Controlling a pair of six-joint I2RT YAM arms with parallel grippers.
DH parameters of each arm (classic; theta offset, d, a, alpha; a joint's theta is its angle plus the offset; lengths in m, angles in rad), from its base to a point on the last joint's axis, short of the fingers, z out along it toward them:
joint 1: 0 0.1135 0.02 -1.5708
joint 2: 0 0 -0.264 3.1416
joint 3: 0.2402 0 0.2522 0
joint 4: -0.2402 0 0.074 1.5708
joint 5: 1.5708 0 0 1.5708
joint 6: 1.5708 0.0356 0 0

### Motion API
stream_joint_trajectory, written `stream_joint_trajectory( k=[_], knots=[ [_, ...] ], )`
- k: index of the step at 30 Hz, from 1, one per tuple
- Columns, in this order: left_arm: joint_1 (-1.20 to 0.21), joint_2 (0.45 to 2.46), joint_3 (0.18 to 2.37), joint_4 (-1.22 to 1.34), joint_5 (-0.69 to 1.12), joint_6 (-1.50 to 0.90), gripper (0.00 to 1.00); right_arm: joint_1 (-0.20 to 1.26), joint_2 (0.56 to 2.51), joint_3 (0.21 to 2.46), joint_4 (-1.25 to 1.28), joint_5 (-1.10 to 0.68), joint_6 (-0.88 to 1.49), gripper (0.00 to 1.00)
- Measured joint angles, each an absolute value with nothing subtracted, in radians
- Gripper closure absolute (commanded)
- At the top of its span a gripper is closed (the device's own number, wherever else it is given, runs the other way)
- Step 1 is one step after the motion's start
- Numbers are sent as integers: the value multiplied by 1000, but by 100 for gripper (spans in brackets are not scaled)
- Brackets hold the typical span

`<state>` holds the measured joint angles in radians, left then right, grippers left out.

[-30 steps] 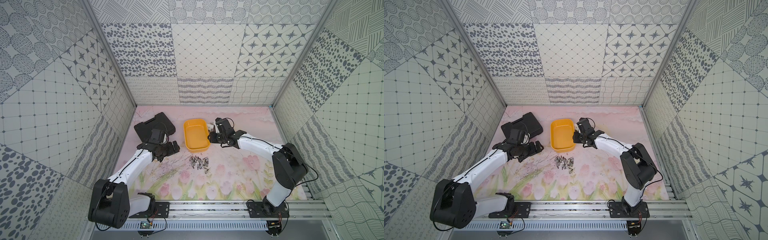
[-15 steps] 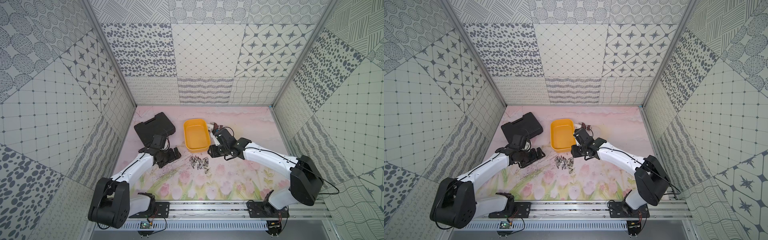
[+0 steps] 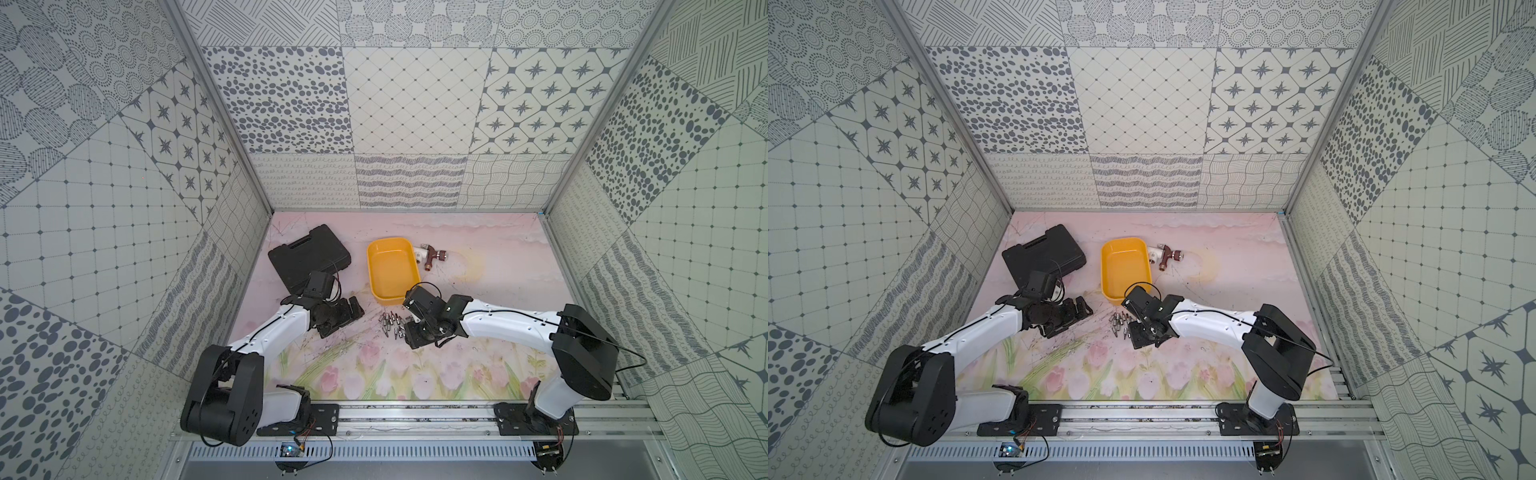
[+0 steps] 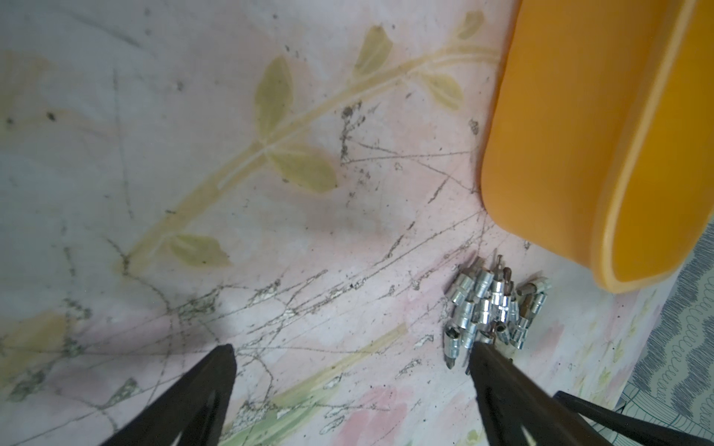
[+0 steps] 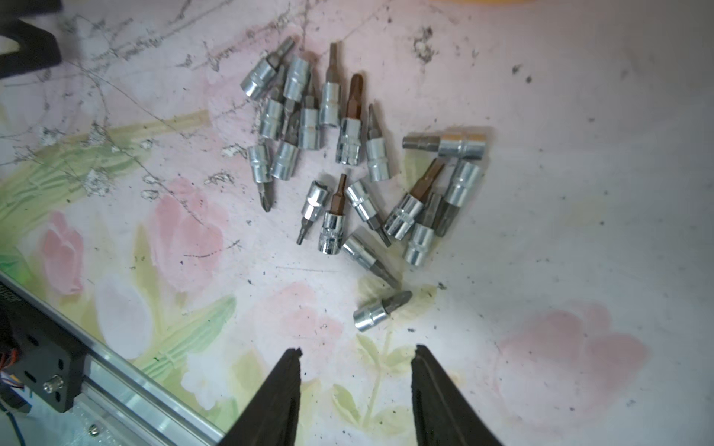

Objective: Put the bit on the desktop into the storage box
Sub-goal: Pick up the screwdriver bit from the center of the board.

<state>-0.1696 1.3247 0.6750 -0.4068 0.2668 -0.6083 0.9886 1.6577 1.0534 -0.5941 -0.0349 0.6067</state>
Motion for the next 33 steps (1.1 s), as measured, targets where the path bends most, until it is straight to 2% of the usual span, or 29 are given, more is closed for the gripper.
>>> stream_joint_trajectory(
  k=[14,33],
  knots=[
    [-170,1316,675,-407,265,-608,1,998,1782,1105,-640,6,591,52],
    [-171,1313,680,-408,254,-605,1,1010,1822,1142,-654,40,579,56]
  ],
)
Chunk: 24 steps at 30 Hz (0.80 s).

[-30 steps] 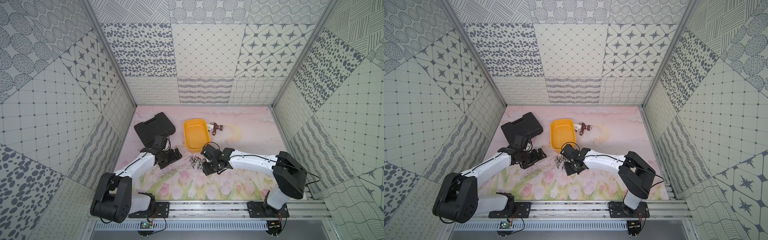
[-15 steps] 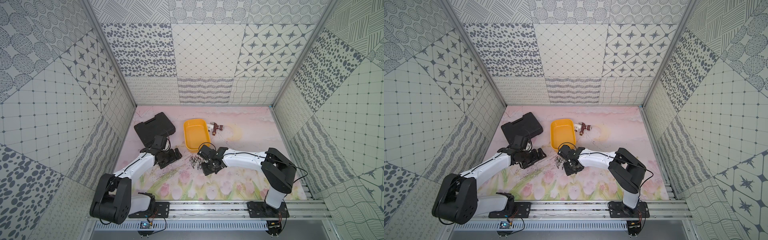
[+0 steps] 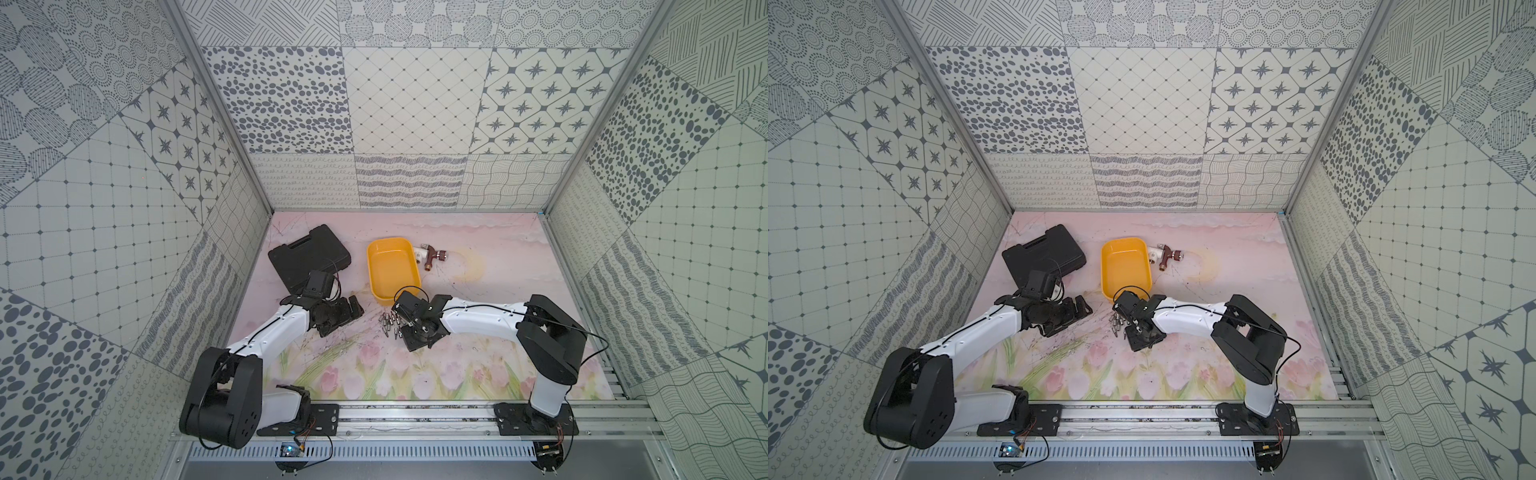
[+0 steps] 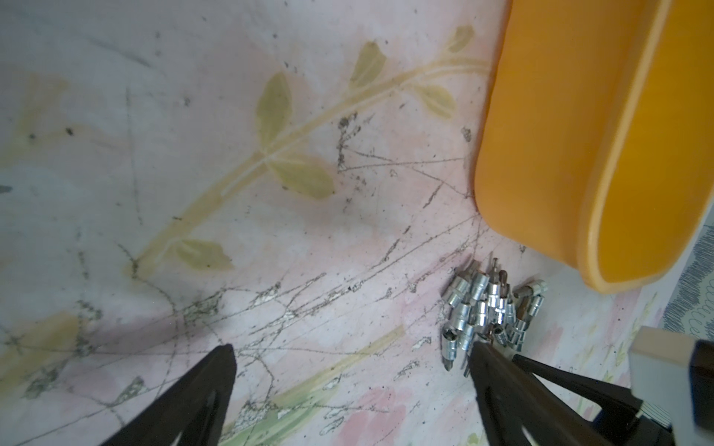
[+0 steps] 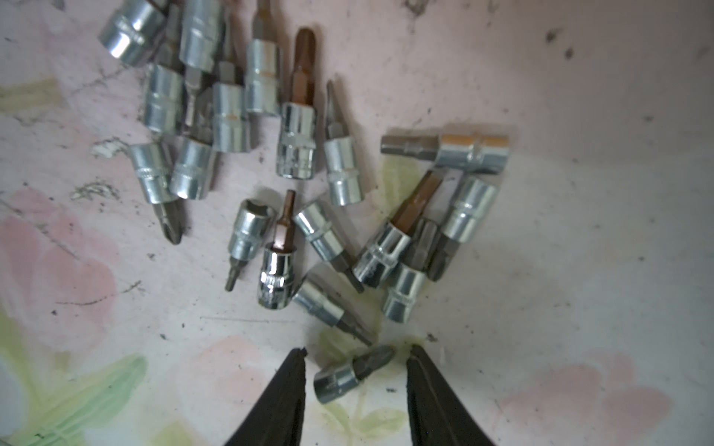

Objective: Put the bit on the desktop into the storage box
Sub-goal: Pick up the screwdriver bit from the center of the board.

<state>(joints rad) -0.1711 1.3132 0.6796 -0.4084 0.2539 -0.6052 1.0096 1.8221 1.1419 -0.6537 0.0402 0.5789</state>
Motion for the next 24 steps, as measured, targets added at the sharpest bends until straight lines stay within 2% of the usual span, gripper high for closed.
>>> stream_joint_trajectory(
  k=[10,24],
  knots=[
    [-174,1313,687,-412,250,-604,1,1021,1831,1150,-680,78,572,61],
    [-174,1313,710,-419,246,-598,1,1033,1830,1147,-714,110,573,82]
  ],
)
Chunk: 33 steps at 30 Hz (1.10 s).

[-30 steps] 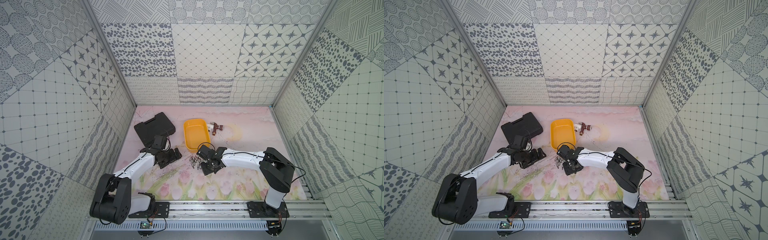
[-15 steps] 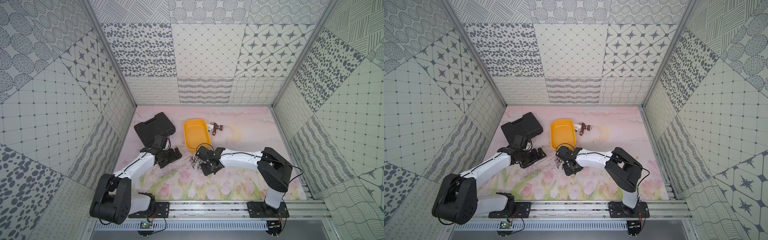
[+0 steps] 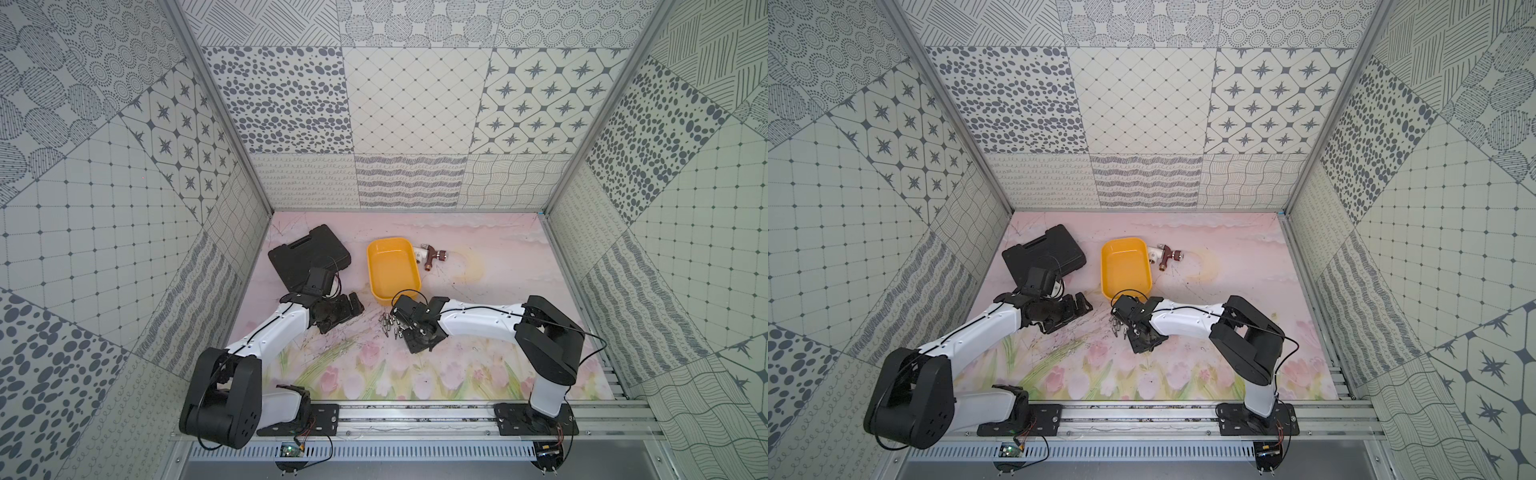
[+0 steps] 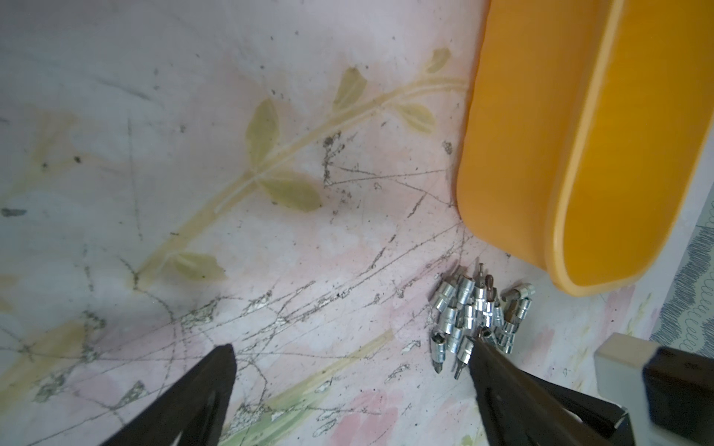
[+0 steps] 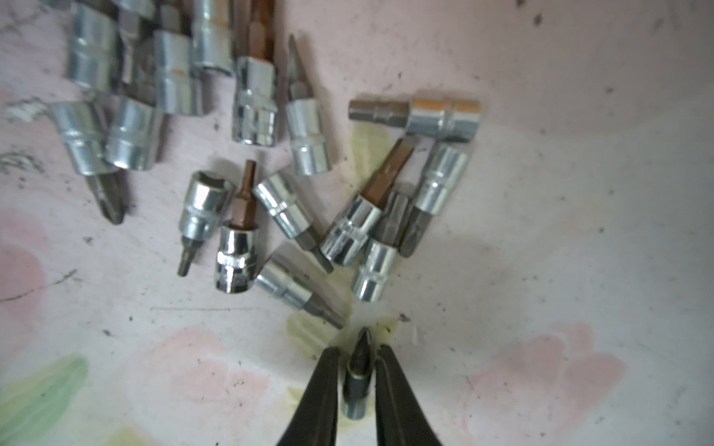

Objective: Put the bit on the desktop into the storage box
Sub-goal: Pick up the screwdriver bit from the center of the board, then place the screwdriver bit in the storage box.

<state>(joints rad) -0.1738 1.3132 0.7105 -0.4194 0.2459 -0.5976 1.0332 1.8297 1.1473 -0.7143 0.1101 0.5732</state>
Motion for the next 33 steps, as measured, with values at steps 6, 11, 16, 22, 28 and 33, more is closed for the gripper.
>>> stream_joint_trajectory(
  k=[6,11,16,22,28,33],
  knots=[
    [-174,1313,719,-423,231,-597,1,1035,1817,1132,-715,115,577,88],
    [-174,1313,724,-426,224,-597,1,1039,1799,1111,-724,126,581,89],
    [-174,1312,728,-435,223,-597,1,1039,1775,1097,-736,139,591,90],
    [-174,1300,734,-440,221,-596,1,1036,1731,1100,-742,156,590,90],
    [-174,1283,735,-458,223,-591,1,997,1704,1176,-758,173,547,90],
    [-174,1262,734,-469,229,-580,1,949,1703,1312,-754,193,480,90]
  ],
)
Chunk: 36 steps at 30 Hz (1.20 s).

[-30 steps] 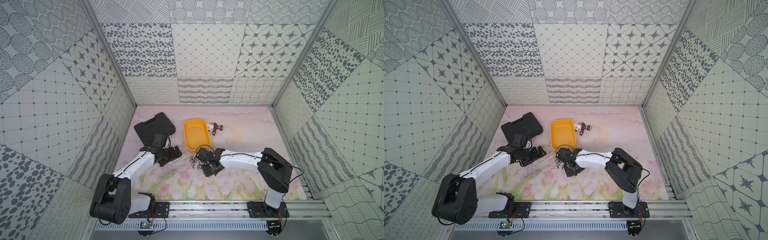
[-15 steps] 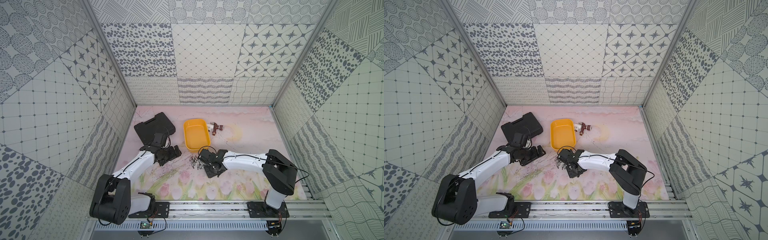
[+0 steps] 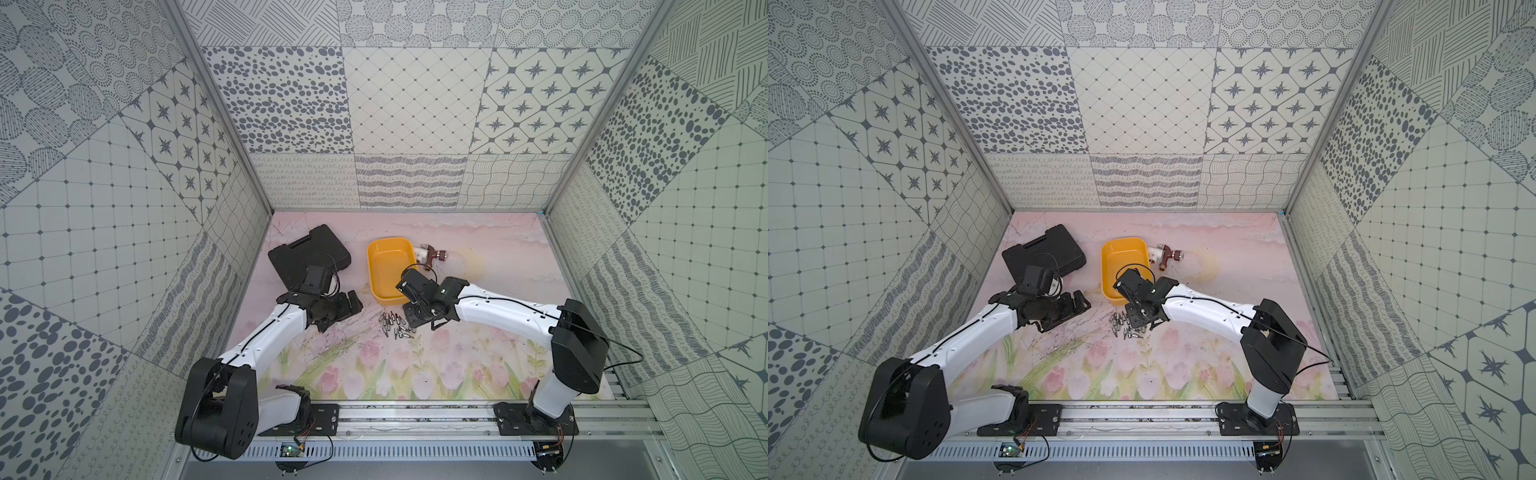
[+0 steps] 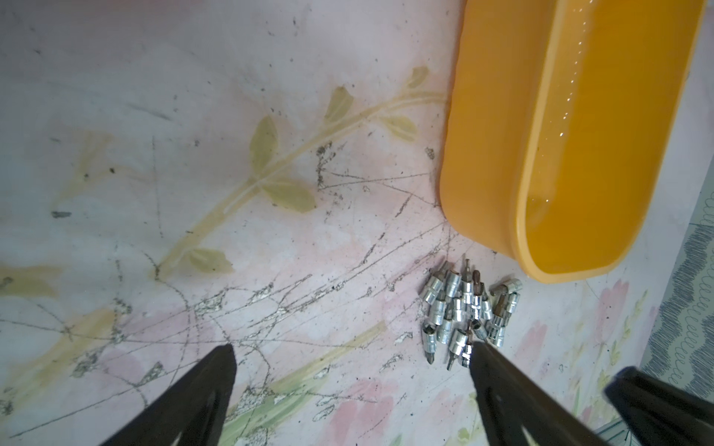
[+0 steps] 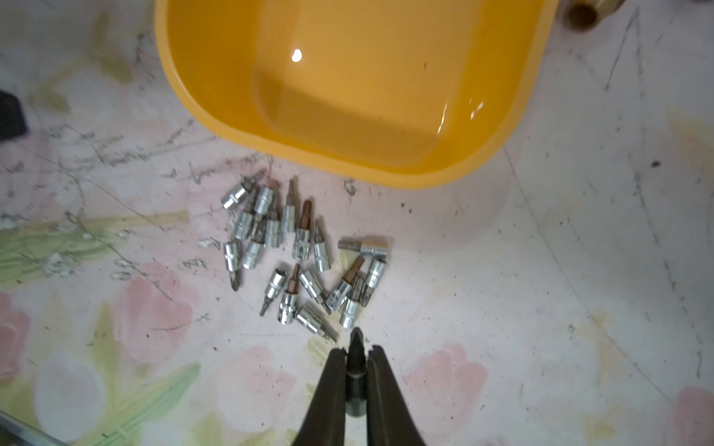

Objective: Put the bit on the desktop into the storage box
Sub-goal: Place the screwdriver bit in the storage box.

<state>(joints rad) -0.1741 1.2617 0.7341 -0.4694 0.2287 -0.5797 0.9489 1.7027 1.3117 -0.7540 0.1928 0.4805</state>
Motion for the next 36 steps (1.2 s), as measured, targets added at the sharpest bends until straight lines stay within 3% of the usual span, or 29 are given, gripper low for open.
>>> stream_joint_trajectory(
  k=[9,22,36],
  knots=[
    [-179,1209,713,-500,233,-571,1,883,1775,1542,-722,221,364,90],
    [-215,1166,680,-540,254,-572,1,775,2051,1782,-675,203,302,89],
    [-402,1227,694,-567,194,-587,8,757,2183,1825,-666,227,359,88]
  ],
)
